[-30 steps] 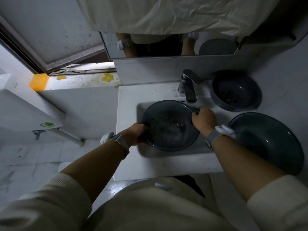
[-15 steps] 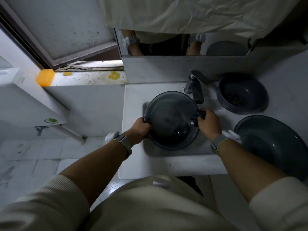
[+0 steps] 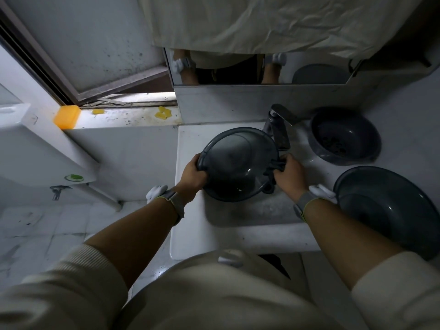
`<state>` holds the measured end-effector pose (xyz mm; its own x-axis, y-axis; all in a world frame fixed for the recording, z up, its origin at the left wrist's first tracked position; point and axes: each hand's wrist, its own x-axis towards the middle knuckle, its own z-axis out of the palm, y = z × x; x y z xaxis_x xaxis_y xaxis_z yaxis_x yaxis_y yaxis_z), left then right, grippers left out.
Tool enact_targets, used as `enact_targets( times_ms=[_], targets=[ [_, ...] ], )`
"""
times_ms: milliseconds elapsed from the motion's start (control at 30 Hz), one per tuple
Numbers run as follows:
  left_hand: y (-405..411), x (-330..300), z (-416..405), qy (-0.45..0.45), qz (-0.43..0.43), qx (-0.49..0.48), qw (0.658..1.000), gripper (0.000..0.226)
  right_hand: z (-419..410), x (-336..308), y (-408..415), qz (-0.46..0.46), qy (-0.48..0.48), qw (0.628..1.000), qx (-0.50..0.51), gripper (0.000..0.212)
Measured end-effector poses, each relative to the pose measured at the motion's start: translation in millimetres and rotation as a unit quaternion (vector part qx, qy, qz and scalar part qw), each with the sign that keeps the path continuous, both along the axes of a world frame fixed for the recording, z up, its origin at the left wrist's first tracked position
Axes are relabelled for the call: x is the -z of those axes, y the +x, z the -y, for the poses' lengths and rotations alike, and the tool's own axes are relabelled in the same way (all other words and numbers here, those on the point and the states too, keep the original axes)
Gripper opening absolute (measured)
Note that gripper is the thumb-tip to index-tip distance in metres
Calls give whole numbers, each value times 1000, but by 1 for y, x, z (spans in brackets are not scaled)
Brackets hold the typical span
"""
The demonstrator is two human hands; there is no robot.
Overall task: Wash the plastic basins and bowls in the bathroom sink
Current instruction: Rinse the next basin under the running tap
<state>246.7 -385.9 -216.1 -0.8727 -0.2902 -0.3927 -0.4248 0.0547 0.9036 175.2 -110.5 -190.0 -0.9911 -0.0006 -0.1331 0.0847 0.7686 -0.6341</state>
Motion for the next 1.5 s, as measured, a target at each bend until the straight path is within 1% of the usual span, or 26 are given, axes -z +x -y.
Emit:
enact_targets(
  times_ms=[100,233,300,400,500,600,667,833,933,1033,1133,1233,1367,1400,1500],
  targets=[
    [-1,0,1,8,-12,-4,1000,63,2,-2,0,-15,-7,1000,-2,31],
    [-3,0,1,18,-37,-21,999,42,3,-6,2,-39,-11,999,-8,32],
    [-5,-4,0,15,-48,-24,998,38,1,-8,2,-53,-20,998,-6,32],
    [-7,-6,0,4,-68,-10,998,39,-1,-10,1,-64,-38,997,1,31],
    [-9,-6,-1,-33,-89,4,995,51,-3,-12,0,-80,-39,996,12,29],
    [-11,-10,-6,-49,-97,8,994,52,-7,-11,1,-94,-44,994,21,30],
    [-11,-10,-7,-78,-106,21,991,54,-9,-10,1,-101,-47,994,21,30],
    [-9,-9,-5,-145,-127,48,980,55,-12,-9,2,-111,-38,993,9,27],
    [-6,-9,-4,-162,-144,60,974,64,-12,-8,1,-115,-35,993,7,24],
    [-3,-7,-1,-186,-163,83,965,70,-15,-8,1,-120,-32,992,6,29],
    [-1,-5,1,-233,-170,84,954,70,-14,-8,2,-142,-28,990,3,27],
    [1,-3,2,-263,-175,75,946,71,-15,-8,4,-158,-43,986,-6,23],
    [1,-3,5,-268,-181,59,944,74,-12,-8,4,-155,-57,986,-8,16],
    [1,-4,6,-259,-181,52,947,74,-10,-8,4,-148,-65,987,0,15],
    [-1,-5,6,-201,-157,20,967,70,0,-11,1,-118,-85,989,16,24]
  ],
)
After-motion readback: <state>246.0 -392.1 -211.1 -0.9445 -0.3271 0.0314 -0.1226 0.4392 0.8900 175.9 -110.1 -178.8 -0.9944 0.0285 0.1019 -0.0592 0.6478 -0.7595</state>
